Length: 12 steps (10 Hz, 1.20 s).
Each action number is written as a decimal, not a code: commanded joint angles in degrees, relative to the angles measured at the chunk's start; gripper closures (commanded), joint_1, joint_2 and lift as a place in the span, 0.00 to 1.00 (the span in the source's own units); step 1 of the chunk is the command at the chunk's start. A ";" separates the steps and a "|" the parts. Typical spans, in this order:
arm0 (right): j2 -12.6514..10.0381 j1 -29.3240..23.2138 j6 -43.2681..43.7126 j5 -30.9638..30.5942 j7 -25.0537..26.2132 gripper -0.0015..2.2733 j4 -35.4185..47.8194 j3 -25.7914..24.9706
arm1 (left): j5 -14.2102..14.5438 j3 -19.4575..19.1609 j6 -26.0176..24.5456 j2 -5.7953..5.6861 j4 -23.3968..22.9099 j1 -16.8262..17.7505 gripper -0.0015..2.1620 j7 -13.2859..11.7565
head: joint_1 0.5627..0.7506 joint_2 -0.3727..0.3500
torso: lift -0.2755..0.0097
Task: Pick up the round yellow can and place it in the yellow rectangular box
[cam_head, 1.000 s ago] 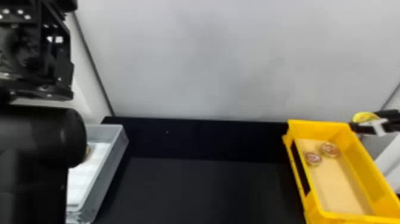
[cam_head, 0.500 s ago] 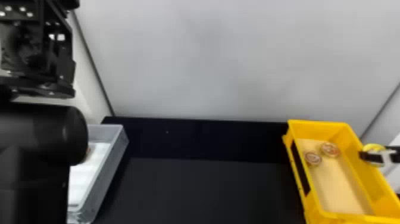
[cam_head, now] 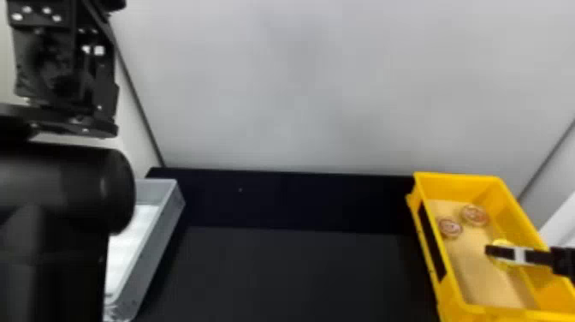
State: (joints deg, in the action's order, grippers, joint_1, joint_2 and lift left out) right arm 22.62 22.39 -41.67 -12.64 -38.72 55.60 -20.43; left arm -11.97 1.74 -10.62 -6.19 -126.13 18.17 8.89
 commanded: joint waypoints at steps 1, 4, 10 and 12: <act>0.14 1.17 0.43 2.53 1.52 0.29 -4.97 1.18 | 0.10 0.19 0.33 0.12 0.27 0.11 0.06 -0.01 | 0.53 0.59 | 0.93; 0.49 1.34 -0.09 2.62 1.61 0.29 -6.64 1.97 | 0.19 0.37 0.59 0.30 0.53 0.29 0.06 -0.01 | 0.53 0.59 | 0.93; 0.85 1.34 -0.18 2.88 2.05 0.29 -6.91 3.38 | 0.19 0.54 0.95 0.65 0.71 0.29 0.06 -0.10 | 0.53 0.59 | 0.93; 0.76 1.34 -0.01 3.15 2.14 0.29 -6.91 3.64 | 0.19 0.54 1.03 0.74 0.79 0.29 0.06 -0.10 | 0.53 0.59 | 0.93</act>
State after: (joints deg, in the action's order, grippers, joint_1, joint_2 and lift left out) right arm 23.46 23.73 -41.77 -9.68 -36.61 48.68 -16.95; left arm -11.78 2.28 -9.66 -5.55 -125.41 18.47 8.81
